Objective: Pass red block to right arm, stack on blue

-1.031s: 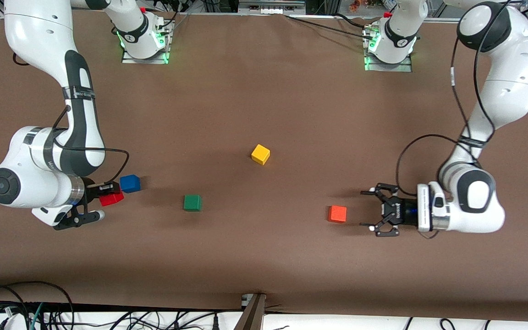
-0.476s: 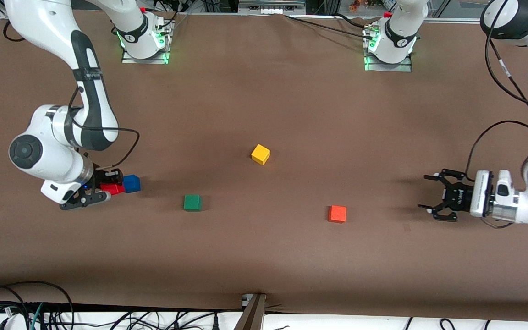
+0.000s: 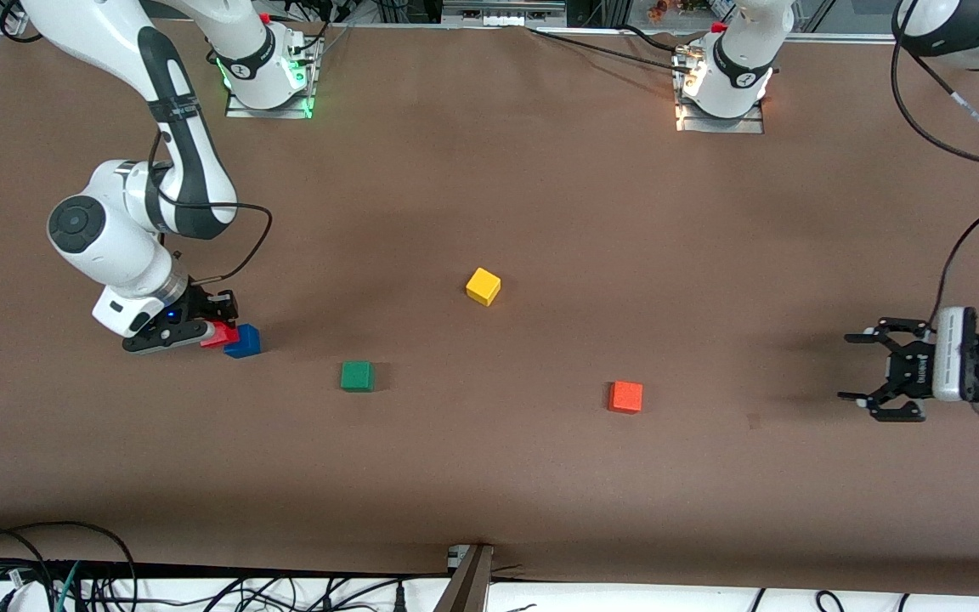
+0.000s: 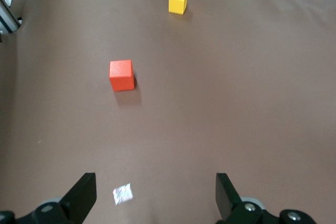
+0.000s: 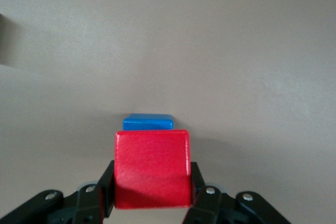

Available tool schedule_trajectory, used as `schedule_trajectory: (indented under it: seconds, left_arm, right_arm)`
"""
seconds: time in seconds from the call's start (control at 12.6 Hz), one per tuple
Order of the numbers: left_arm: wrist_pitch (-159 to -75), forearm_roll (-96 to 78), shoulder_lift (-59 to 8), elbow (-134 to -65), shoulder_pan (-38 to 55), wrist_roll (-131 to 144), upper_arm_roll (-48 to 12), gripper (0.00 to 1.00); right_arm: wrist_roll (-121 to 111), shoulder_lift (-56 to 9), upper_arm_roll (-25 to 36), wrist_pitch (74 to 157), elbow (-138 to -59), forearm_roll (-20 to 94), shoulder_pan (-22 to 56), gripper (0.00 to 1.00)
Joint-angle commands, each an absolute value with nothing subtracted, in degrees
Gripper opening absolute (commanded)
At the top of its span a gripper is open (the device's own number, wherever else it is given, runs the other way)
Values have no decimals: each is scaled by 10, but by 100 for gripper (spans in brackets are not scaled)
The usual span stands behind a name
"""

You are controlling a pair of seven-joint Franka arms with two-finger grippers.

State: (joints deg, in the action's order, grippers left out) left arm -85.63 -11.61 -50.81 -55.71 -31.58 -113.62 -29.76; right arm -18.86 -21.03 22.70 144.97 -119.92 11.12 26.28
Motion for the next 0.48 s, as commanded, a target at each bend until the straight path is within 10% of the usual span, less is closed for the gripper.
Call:
schedule_trajectory:
  seconds: [0.0,0.4]
  left_arm:
    - [-844,-66,-455,-560,-308,-1132,-284,100]
    - [-832,-15,-335,-568,-272,-1094,-284,100]
  right_arm:
    - [-184,-193,227,1479,-1222,99,266,0]
    - [-183,-201,225,1541,-1253,100,274,0]
